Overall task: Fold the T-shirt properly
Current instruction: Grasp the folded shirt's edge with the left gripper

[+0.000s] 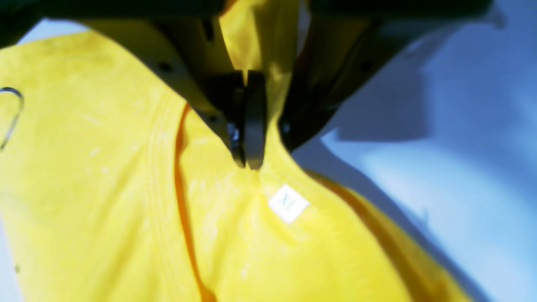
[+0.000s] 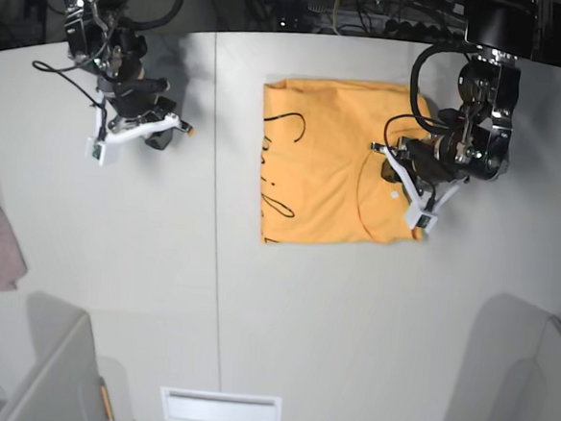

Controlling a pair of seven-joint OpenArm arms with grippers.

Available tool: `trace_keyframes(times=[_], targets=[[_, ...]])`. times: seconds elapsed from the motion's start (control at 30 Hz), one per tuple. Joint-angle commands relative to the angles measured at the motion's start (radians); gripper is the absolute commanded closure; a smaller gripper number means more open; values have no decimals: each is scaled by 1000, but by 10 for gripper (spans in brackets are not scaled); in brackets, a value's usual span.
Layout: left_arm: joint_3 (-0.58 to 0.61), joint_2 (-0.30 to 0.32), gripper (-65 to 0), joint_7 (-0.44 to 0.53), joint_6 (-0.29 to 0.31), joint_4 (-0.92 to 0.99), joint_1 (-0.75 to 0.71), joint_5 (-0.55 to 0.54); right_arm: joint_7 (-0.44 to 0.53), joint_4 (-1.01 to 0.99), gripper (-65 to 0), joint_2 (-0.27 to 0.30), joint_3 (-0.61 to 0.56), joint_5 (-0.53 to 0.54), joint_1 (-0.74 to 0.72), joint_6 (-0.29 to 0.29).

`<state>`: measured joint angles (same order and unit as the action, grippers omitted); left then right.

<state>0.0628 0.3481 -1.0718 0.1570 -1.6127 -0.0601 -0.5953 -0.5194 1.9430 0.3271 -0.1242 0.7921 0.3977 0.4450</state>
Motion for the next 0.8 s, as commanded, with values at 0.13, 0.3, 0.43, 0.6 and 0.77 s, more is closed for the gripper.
trace_keyframes(times=[0.13, 0.3, 0.43, 0.6, 0.77], targets=[[294, 134, 0, -6, 2, -7, 153, 15, 15, 12, 0, -56, 176, 2, 62, -8], [529, 217, 0, 100, 8, -7, 263, 15, 15, 11, 0, -84, 308, 2, 109, -59], [731, 260, 0, 184, 135, -7, 392, 15, 15, 11, 0, -156, 406, 0, 152, -111], [882, 277, 0, 221, 267, -7, 549, 24, 15, 11, 0, -217, 478, -4, 186, -117], [981, 269, 0, 222, 388, -8, 615, 265, 17, 11, 0, -231, 473, -4, 229, -117]])
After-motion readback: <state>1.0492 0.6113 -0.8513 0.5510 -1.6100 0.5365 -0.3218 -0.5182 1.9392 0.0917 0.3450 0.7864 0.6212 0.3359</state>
